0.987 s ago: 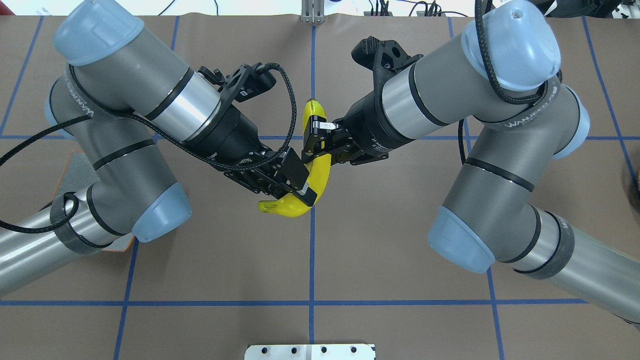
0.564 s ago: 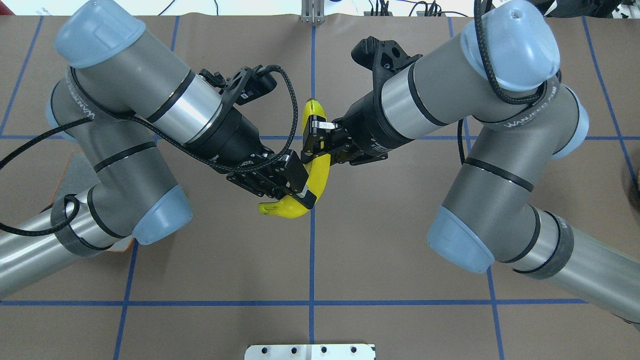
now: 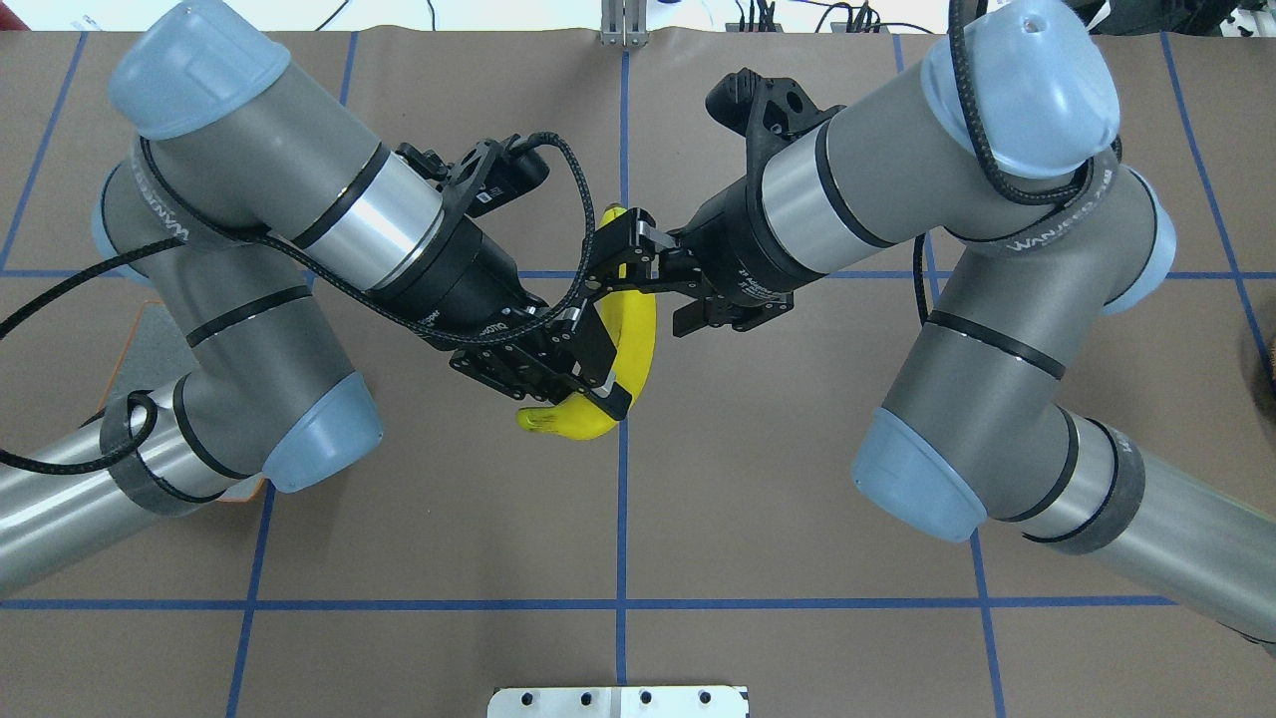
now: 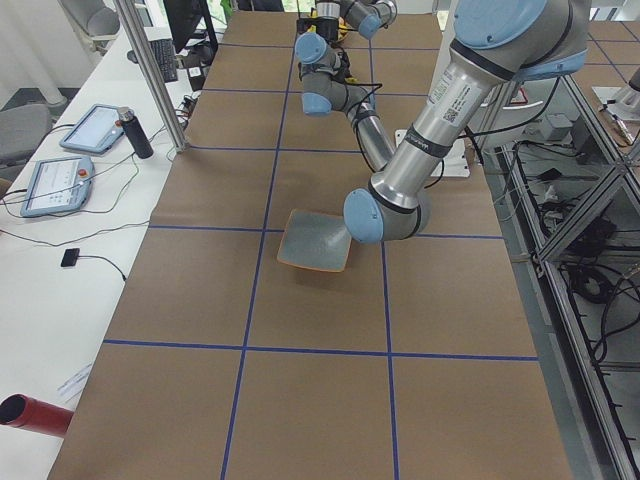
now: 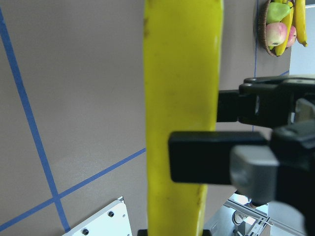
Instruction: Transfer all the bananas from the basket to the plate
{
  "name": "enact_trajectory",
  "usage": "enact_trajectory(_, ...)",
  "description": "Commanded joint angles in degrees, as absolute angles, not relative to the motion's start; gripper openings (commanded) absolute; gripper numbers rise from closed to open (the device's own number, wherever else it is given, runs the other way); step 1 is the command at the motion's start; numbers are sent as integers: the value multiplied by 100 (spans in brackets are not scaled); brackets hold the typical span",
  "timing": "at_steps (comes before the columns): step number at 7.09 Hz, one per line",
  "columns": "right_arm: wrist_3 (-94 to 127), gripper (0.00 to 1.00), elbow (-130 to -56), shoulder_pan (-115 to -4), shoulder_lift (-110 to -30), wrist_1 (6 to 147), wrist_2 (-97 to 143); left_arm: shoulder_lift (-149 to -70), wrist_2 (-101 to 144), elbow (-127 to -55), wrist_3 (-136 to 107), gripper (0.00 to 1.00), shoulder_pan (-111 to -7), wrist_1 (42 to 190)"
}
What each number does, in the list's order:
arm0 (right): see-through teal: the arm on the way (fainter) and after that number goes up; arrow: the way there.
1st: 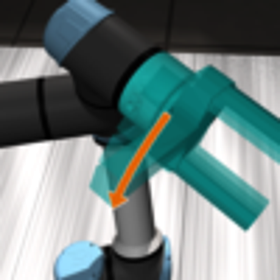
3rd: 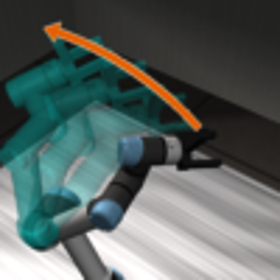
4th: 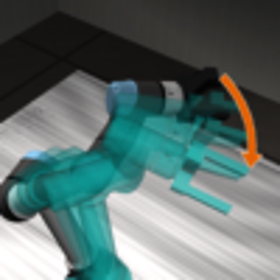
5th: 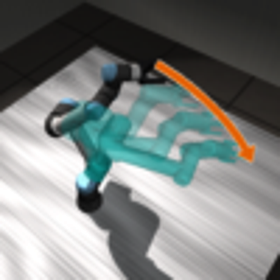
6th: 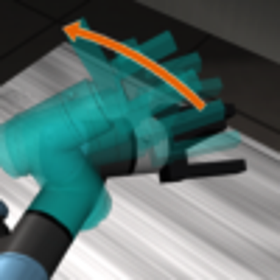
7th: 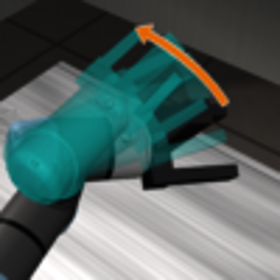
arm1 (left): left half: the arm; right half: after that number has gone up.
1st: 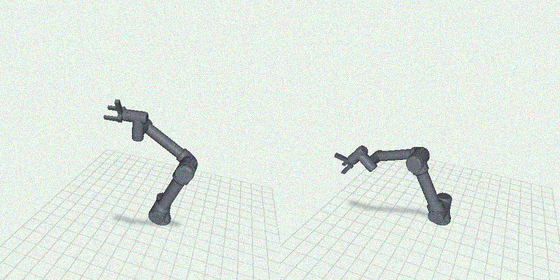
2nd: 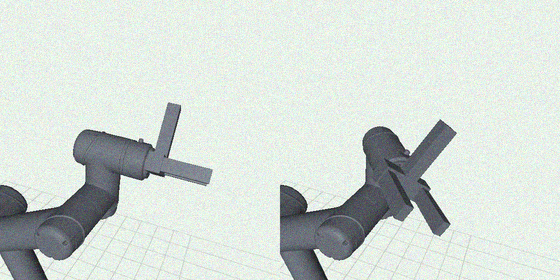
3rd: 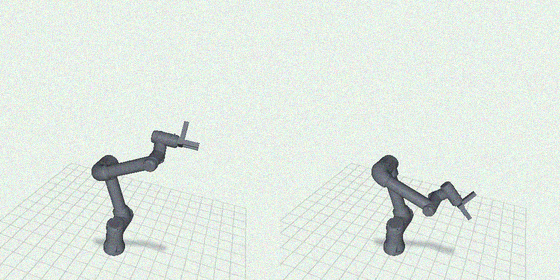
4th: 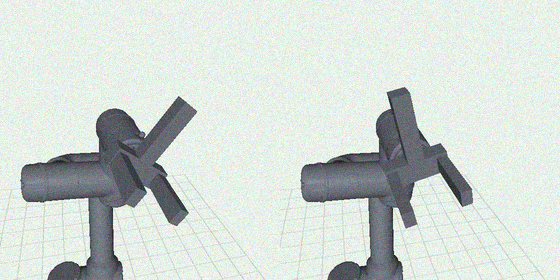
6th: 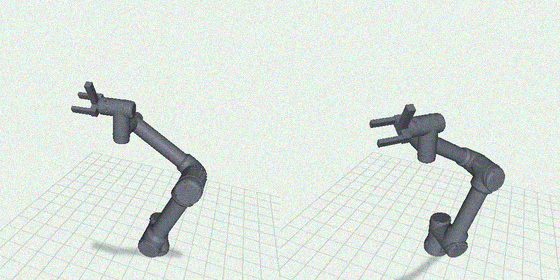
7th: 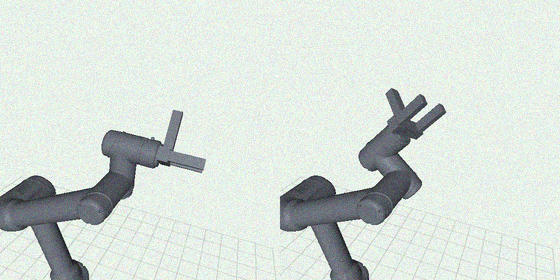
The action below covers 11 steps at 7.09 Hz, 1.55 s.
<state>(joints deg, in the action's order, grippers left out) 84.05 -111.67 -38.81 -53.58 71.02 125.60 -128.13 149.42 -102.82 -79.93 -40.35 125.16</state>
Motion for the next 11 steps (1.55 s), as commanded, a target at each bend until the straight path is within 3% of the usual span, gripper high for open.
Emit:
enact_trajectory(1, 8429, 99, -11188, -3963, -5361, 7102, 12586, -12771, 14933, -10240, -7972, 0, -4052, 12516)
enact_trajectory(5, 8385, 99, -11136, -5120, -5860, 7119, 13647, -12481, 14950, -10107, -7954, 0, -4420, 12507)
enact_trajectory(8, 8088, 99, -10777, -6027, -6248, 7198, 13878, -11579, 14801, -10633, -8165, 0, -5079, 12437)
enact_trajectory(11, 6174, 99, -10285, -6555, -6741, 7207, 13816, -10656, 13049, -10862, -7056, 0, -4887, 12419)
